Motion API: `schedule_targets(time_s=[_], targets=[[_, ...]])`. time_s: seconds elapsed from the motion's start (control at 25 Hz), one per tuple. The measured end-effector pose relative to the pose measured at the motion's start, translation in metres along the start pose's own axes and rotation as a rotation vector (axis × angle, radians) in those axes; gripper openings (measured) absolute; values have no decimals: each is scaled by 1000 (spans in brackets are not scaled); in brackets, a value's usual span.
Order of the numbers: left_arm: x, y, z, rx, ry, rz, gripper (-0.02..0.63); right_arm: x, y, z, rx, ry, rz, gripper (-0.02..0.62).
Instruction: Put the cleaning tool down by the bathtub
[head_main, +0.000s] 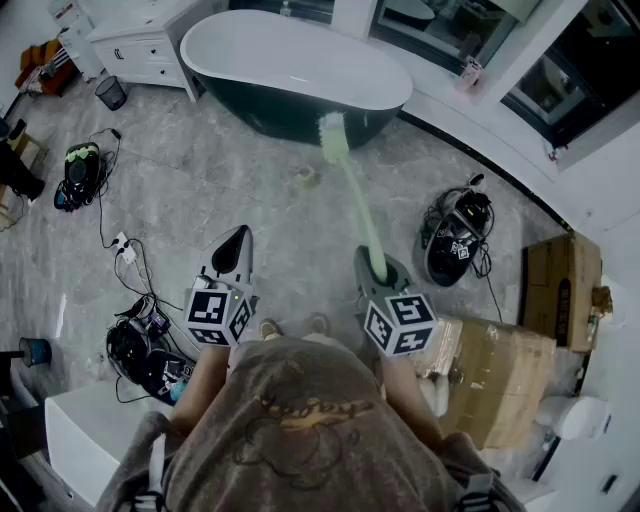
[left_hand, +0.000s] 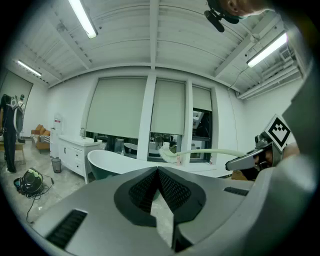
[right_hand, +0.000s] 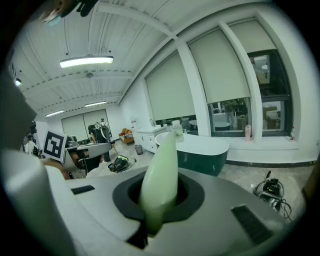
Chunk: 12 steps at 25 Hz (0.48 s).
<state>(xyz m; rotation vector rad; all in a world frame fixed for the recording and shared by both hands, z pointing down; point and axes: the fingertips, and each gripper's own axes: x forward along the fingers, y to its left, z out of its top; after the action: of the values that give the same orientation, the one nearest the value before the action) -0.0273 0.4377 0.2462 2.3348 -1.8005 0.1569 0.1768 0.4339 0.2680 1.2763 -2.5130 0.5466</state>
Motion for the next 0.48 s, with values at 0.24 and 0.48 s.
schedule_targets(time_s=[0.24,0.48], targets=[[6,-7,2,4,3,-16,-8,3,-2,3,-1,-10,10,8],[13,-11,3,9,8,-8,-8,3,-7,6,7,-13,45,9]])
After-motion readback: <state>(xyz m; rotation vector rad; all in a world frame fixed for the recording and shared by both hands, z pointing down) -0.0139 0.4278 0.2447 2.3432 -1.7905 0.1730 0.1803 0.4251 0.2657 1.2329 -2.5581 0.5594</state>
